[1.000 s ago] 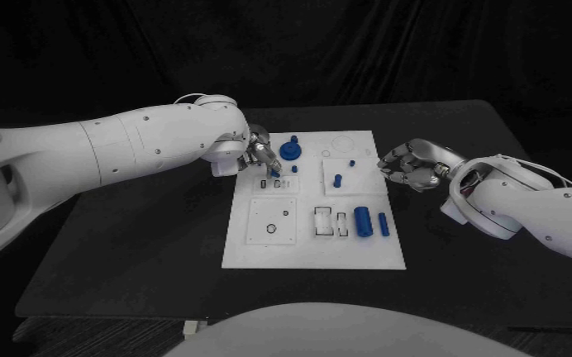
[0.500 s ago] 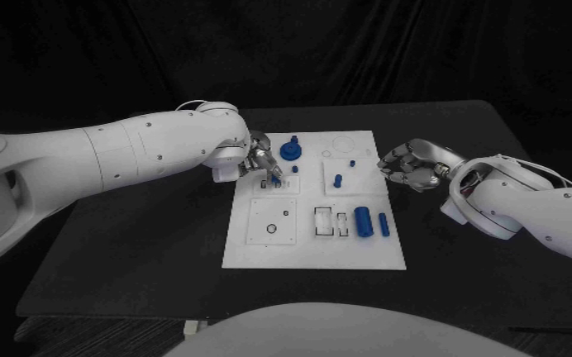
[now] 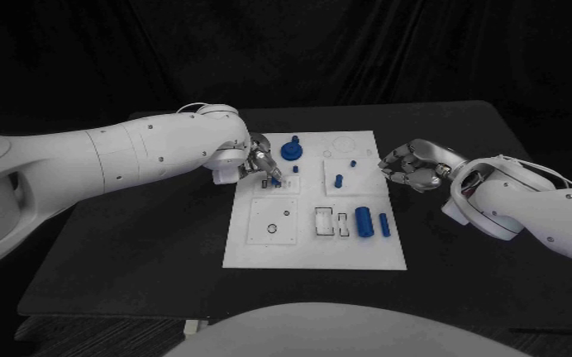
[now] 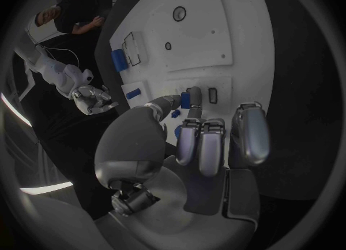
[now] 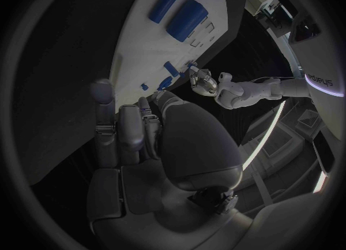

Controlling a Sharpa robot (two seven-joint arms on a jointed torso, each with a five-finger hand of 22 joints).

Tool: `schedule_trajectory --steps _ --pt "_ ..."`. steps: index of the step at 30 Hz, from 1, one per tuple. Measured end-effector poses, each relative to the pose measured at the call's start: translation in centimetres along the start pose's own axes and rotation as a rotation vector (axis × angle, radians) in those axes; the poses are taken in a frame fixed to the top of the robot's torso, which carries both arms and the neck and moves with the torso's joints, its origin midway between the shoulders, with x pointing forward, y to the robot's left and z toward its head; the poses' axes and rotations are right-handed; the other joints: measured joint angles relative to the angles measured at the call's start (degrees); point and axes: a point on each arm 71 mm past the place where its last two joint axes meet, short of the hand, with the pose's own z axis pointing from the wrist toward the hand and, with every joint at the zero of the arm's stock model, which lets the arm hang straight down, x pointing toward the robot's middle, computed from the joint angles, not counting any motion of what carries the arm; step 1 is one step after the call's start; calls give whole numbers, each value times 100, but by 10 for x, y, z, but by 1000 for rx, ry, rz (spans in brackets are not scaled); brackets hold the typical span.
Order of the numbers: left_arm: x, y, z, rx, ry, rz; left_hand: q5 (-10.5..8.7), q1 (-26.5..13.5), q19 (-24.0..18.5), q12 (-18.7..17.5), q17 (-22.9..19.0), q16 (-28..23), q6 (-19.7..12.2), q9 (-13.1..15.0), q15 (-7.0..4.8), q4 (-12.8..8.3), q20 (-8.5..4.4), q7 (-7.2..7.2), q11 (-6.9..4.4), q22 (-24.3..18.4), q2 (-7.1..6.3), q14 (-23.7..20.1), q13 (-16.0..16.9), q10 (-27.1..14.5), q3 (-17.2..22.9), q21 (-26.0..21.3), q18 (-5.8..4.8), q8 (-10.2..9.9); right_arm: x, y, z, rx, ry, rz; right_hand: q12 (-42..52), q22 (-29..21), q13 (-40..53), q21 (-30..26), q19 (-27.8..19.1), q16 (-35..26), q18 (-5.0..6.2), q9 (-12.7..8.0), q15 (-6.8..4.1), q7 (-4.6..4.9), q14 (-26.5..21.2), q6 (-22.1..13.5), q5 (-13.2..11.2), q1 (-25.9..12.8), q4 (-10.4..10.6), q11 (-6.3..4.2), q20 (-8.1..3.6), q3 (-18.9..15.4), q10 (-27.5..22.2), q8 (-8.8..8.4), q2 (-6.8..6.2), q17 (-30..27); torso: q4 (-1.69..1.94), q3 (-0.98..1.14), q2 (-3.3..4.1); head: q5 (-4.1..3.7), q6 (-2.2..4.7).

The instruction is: Assemble the parts on the task board

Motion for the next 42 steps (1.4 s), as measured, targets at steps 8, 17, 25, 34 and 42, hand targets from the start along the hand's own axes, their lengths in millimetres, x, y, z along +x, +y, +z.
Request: schedule_trajectory --steps 8,17,25,34,42 --pt "2 0 2 -3 3 -1 0 0 0 -3 0 0 -4 -1 0 0 0 5 1 0 0 0 0 1 0 0 0 0 0 0 0 0 0 0 0 0 0 0 0 0 0 0 0 0 0 0 0 0 0 0 0 0 0 0 0 0 2 0 2 -8 0" --pt "4 2 4 -6 9 -4 0 0 -20 -24 0 -22 -19 -10 0 0 20 21 1 0 -1 0 0 1 0 0 0 -5 0 -1 -1 1 1 0 0 -1 0 0 0 0 0 0 0 0 0 0 0 0 0 0 0 0 0 0 0 0 0 -1 5 -9 0" --pt "6 3 5 -6 11 -7 0 -1 -20 -24 0 -22 -20 -17 0 0 20 22 1 0 -1 0 0 1 0 0 0 -10 0 0 -1 1 1 0 0 -1 0 0 0 0 0 0 0 0 0 0 0 0 0 0 0 0 0 0 0 0 -5 -3 5 -3 0" --pt "6 3 7 -6 12 -11 -1 -23 -20 -24 0 -22 -17 -18 0 0 20 19 2 -1 9 0 0 2 0 -23 0 -10 0 0 0 1 3 0 0 4 0 -40 0 0 0 -7 0 0 0 0 25 0 -8 0 0 71 0 0 0 -11 -6 -4 2 -16 0" --pt "6 3 8 -7 12 -14 -142 -105 -23 -46 0 -22 -13 -4 0 -1 24 7 2 -1 107 0 0 2 0 -23 0 -10 0 0 0 1 4 0 0 3 0 -40 0 0 0 -6 0 0 0 0 25 0 -8 0 0 71 0 0 0 -10 -6 -5 2 -21 0"
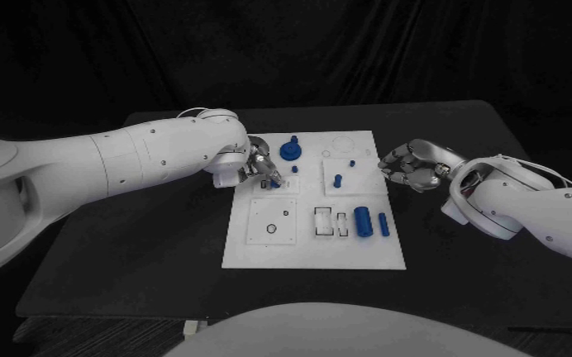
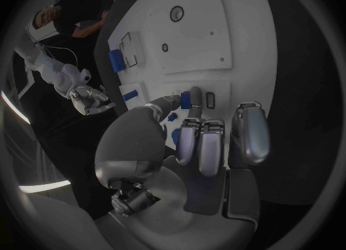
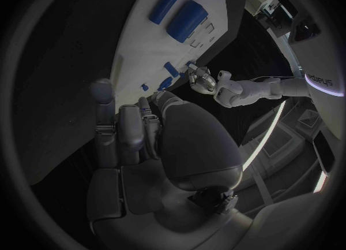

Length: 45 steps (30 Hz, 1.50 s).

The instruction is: Assemble the parts on the task board

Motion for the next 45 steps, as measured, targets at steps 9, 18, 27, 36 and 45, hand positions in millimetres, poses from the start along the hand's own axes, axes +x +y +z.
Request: schedule_trajectory --steps 9,18,27,36,45 --pt "1 2 2 -5 5 -2 -1461 -462 -38 -19 0 -22 4 -101 41 146 38 -18 20 0 174 0 0 -22 -417 -69 0 -43 0 0 0 0 1 0 0 -1 0 0 0 0 0 0 0 0 0 0 0 0 0 0 0 0 0 0 0 0 0 1 2 0 0" --pt "2 3 2 -9 9 -1 -1724 -573 -58 -22 0 -22 5 -158 41 349 58 -19 60 0 180 0 0 -22 -777 -81 0 -79 1 0 1 0 3 0 0 -1 0 0 0 0 0 1 0 0 0 0 0 0 0 0 0 0 0 0 0 0 -1 2 3 -6 0" --pt "2 3 3 -11 10 0 -1801 -602 -58 -22 5 -45 35 -165 41 381 58 -9 60 0 209 1 0 -22 -888 -110 0 -78 2 0 1 1 4 0 0 -2 0 0 0 0 0 1 0 0 0 0 0 0 0 0 0 0 0 0 0 1 -1 3 1 -1 0" --pt "1 4 3 -15 10 -2 -1869 -687 -58 -22 4 -45 77 -150 41 542 58 -10 60 0 293 1 0 -22 -1048 -109 0 -76 3 -1 1 2 8 1 0 -3 0 1 0 0 0 1 0 0 0 0 -1 0 0 0 0 0 0 0 0 1 0 4 1 18 0" --pt "2 10 1 -17 -5 -15 -2234 -1075 -36 7 4 -21 147 -55 41 1010 36 -39 60 0 220 0 0 -23 -1755 -42 0 45 2 -2 0 5 7 1 0 -3 0 1 0 0 0 2 0 0 0 0 -1 0 0 0 0 0 0 0 0 1 10 4 1 -6 0"
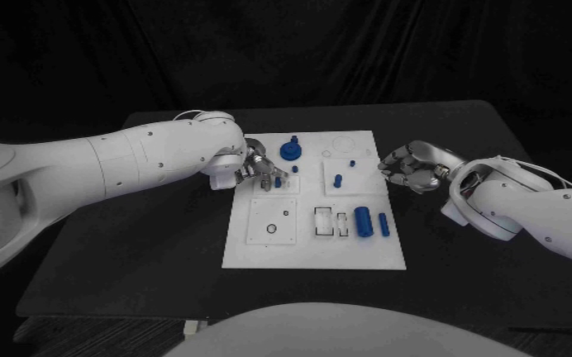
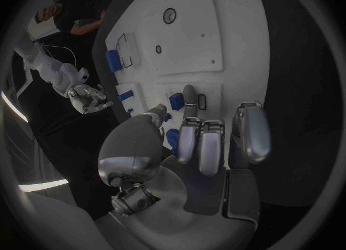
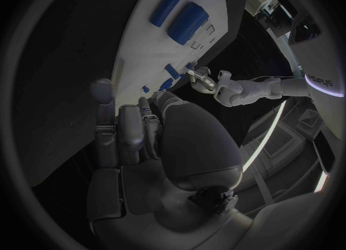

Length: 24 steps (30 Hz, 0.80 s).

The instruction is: Assemble the parts on the task board

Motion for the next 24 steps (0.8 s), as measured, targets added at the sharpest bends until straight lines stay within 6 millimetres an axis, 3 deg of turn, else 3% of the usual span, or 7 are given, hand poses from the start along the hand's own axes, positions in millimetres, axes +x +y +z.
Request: schedule_trajectory --steps 6,19,21,24 --pt "-11 4 -13 16 -49 -18 -22 -109 21 22 0 0 33 30 0 131 -20 -33 0 0 -108 0 0 0 -258 30 0 45 -1 -2 -2 4 -1 0 0 0 1 -28 0 -26 -1 -5 21 0 -21 0 0 22 -24 0 0 23 0 -25 -22 -11 2 -1 0 -1 0" --pt "-77 12 -62 52 -209 -69 -22 -70 82 91 -1 63 230 219 -43 105 -82 -125 -86 0 -80 0 0 17 -511 117 0 296 -1 -2 -2 5 1 1 0 -1 0 -28 0 -26 0 -4 21 0 -21 0 0 22 -24 0 0 23 0 -25 -22 -10 -7 -4 7 12 0" --pt "-82 14 -64 55 -221 -78 -22 231 103 127 -1 63 228 478 -43 19 -102 -135 -108 0 -6 0 0 -4 -547 117 0 486 -1 -2 -2 5 1 1 0 -1 0 -28 0 -26 0 -4 21 0 -21 0 0 22 -24 0 0 23 0 -24 -22 -10 -6 -6 9 22 0" --pt "-90 19 -64 54 -241 -86 22 600 103 129 -1 64 -76 910 -43 -112 -102 -120 -108 0 49 0 0 -4 -602 117 0 749 0 -2 -2 4 3 1 0 -1 0 -28 0 -26 0 -4 21 0 -21 0 0 22 -24 0 0 23 0 -25 -22 -22 -7 -6 10 53 0"
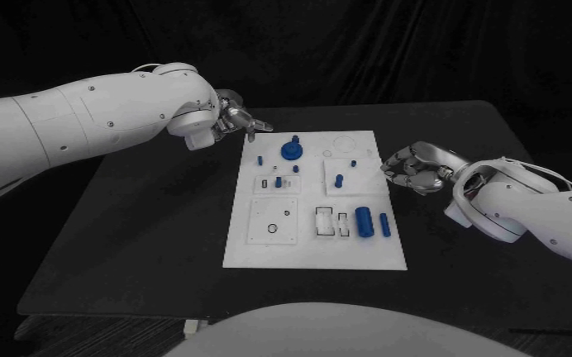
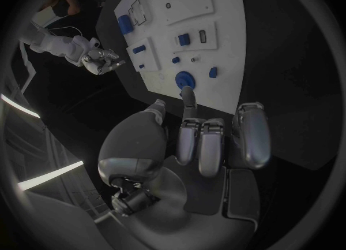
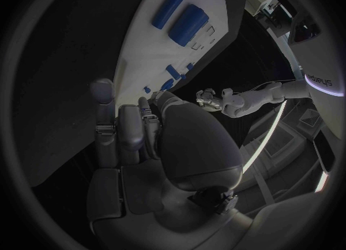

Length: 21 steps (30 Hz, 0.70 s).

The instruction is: Assemble the parts on the task board

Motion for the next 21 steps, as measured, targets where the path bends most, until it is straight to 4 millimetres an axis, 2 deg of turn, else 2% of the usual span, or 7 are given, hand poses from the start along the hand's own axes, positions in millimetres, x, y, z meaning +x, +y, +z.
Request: schedule_trajectory --steps 4,8,11,14,21 --pt "-9 4 4 -7 -24 5 0 163 0 27 0 0 -213 285 0 -15 0 13 0 0 26 0 0 0 -96 0 0 173 1 1 1 -2 2 0 0 5 0 0 0 0 0 0 0 0 0 0 0 0 0 0 0 0 0 0 0 0 -6 4 4 16 0" --pt "-14 8 12 -20 -36 21 0 198 0 43 0 0 -265 370 0 -38 0 8 0 0 47 0 0 0 -119 3 0 208 2 0 1 0 6 1 0 4 0 0 0 0 1 1 0 0 0 0 0 0 0 2 0 0 -2 0 0 0 1 4 12 -3 0" --pt "-11 16 20 -37 -31 30 18 330 0 361 0 0 -347 532 0 -58 0 10 0 0 61 0 0 0 -175 56 0 333 2 -1 1 1 6 1 0 4 0 0 0 0 0 1 0 0 0 0 0 0 0 21 0 0 -21 0 0 0 4 3 19 -5 0" --pt "-6 20 28 -49 -20 39 27 402 22 472 -1 0 -397 641 0 -75 22 14 1 0 84 0 0 0 -220 89 0 395 2 -2 1 3 6 0 0 4 0 0 0 0 0 1 0 0 0 0 0 0 0 21 0 0 -21 0 0 0 3 -1 25 -5 0" --pt "7 26 45 -59 9 55 49 448 21 488 -1 0 -489 771 0 -78 22 28 1 0 104 0 0 1 -265 89 0 456 3 -3 1 4 8 1 0 4 0 0 0 0 1 1 0 0 0 0 0 0 0 21 0 0 -21 0 0 0 1 -23 35 -6 0"
